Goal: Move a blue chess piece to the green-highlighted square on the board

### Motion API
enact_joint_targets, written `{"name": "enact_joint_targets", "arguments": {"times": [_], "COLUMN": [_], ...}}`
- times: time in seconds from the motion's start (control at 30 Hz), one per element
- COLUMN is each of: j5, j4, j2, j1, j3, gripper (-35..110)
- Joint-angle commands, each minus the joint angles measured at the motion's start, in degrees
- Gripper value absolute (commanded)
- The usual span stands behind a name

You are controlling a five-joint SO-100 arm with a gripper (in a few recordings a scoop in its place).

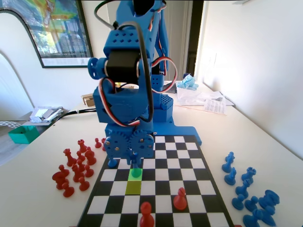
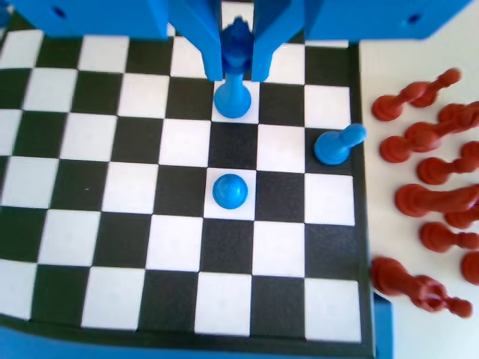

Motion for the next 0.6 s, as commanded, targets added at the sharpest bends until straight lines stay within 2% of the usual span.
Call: {"name": "enact_joint_targets", "arguments": {"times": [0.0,0.37,0.57], "j5": [-0.97,-0.26,0.97], "j4": [0.18,2.9,7.65], "j2": [2.29,2.55,4.83], "j1": [0.88,0.62,-0.26], "j3": [-0.09,-2.99,-6.5], "gripper": [1,19,20]}}
